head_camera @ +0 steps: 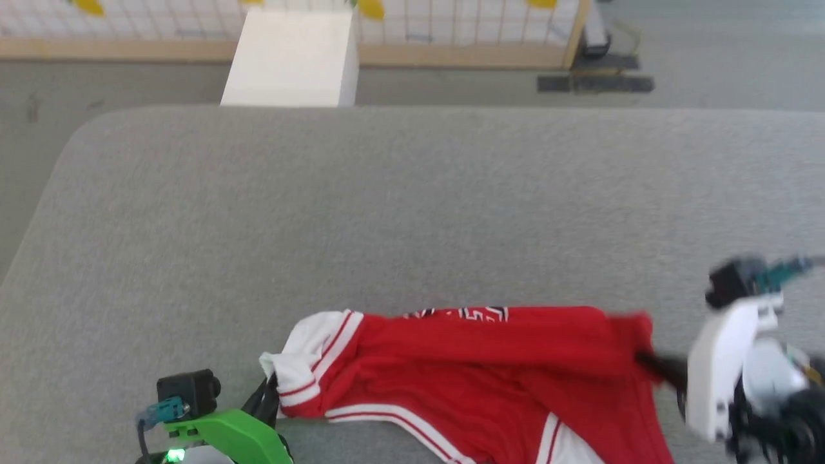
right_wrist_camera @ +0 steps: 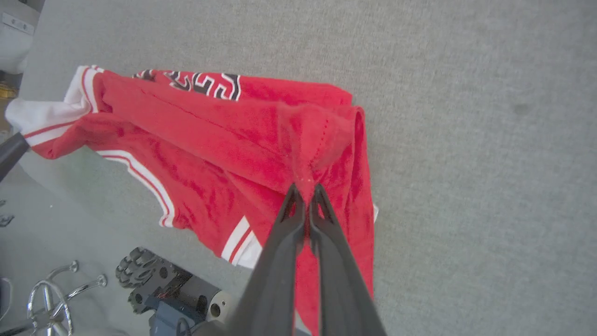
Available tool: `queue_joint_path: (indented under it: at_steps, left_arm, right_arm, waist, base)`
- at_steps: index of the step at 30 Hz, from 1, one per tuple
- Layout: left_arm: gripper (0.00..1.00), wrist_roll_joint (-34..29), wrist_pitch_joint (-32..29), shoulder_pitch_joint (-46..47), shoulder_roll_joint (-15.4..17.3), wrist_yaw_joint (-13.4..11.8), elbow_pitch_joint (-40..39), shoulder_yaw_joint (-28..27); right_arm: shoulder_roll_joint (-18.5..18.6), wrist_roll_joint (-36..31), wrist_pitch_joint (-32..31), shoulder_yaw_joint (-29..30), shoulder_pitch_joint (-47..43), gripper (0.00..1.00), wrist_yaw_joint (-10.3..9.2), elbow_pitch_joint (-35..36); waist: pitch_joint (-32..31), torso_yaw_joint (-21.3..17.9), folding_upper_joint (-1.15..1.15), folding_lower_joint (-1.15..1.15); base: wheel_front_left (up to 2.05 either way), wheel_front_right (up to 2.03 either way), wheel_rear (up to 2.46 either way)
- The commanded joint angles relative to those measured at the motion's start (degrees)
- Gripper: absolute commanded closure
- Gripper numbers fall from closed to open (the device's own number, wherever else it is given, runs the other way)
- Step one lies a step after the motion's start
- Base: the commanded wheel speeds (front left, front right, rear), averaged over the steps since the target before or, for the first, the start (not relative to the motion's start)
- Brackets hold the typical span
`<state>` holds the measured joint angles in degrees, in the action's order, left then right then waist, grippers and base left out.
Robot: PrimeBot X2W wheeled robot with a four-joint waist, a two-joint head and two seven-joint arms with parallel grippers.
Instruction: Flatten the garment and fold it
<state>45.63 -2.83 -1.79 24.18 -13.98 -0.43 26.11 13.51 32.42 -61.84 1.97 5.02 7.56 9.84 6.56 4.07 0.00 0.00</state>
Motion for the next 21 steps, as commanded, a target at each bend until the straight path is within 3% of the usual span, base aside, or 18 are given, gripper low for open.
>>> queue_joint_path:
  at_steps: [1,5,9,16,21]
  left_arm:
    - [1.00,1.23,0.47,-1.02,-0.36,-0.26,-0.55,-0.63]
    - [1.00,6.97,0.27,-1.91,-2.08,1.93,-2.52,-3.08]
    - [1.00,9.41,-1.23,1.10,0.16,4.07,-4.65,-5.89]
    - [1.00,7.80,-9.13,17.97,6.63,7.88,-3.89,-6.78]
    - [1.00,6.15,-13.68,33.92,8.67,9.89,2.02,-7.35]
  right_arm:
    - [-0.99,1.40,-1.47,0.97,-2.72,1.00,-0.08,1.96]
    - [-2.91,5.73,-7.55,2.33,-7.74,1.00,-0.08,5.91]
    - [-3.21,7.46,-11.50,5.73,-4.30,1.00,-0.08,8.22]
    - [-4.42,5.90,-14.81,9.86,12.58,1.00,-0.08,7.31]
    - [-7.52,2.25,-12.99,10.19,27.95,1.00,-0.08,2.48]
  waist:
    - [-4.09,-3.82,0.00,0.00]
    - [-5.13,-4.82,0.00,0.00]
    - [-5.15,-5.23,0.00,0.00]
    - [-2.29,-4.40,0.00,0.00]
    - [2.06,-5.45,0.00,0.00]
  base:
    - [0.00,0.00,0.00]
    - [0.00,0.00,0.00]
    - [0.00,0.00,0.00]
    - [0.00,0.00,0.00]
    - [0.00,0.00,0.00]
